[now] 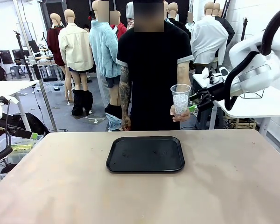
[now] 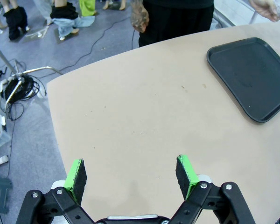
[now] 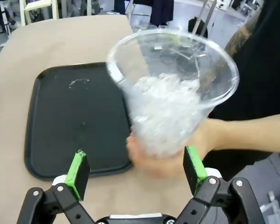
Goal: Pour the drink into the iced cup.
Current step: Open the gripper to release the iced cup you were holding.
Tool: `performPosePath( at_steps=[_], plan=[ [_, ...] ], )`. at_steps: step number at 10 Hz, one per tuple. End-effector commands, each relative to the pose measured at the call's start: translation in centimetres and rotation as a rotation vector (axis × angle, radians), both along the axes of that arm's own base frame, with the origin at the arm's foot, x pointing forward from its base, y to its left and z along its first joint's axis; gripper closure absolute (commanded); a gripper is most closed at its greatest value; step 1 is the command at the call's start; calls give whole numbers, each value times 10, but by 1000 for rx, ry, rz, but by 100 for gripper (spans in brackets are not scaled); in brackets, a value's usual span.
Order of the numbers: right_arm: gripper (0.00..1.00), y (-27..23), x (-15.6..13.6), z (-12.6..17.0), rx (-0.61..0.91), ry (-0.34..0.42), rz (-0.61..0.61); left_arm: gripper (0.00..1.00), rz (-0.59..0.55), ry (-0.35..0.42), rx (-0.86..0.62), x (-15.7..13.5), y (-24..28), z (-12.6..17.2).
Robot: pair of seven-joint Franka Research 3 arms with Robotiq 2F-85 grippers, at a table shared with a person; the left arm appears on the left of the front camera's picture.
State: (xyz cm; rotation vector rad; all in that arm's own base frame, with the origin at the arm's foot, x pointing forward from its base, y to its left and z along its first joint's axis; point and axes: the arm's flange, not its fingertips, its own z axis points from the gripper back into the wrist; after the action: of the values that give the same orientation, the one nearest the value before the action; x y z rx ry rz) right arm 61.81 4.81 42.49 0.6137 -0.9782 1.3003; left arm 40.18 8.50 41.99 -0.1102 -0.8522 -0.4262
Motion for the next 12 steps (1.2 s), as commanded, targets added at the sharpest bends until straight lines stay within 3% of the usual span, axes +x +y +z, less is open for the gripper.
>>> performPosePath(
  at_steps=[1,3,6,7,10,12],
  plan=[
    [0,-10,-38,-6,-37,41,-4,0,11,-13,2,0,0,-2],
    [0,-17,-77,-6,-108,136,-39,0,11,-13,2,0,0,-2],
    [0,-44,-137,3,-253,234,-388,0,11,-13,2,0,0,-2],
    [0,-62,-153,6,-257,289,-515,0,11,-13,2,0,0,-2],
    [0,-116,-196,1,-173,358,-761,0,11,-13,2,0,0,-2],
    [0,-152,-212,-9,-119,443,-834,0,11,-13,2,0,0,-2]
  ],
)
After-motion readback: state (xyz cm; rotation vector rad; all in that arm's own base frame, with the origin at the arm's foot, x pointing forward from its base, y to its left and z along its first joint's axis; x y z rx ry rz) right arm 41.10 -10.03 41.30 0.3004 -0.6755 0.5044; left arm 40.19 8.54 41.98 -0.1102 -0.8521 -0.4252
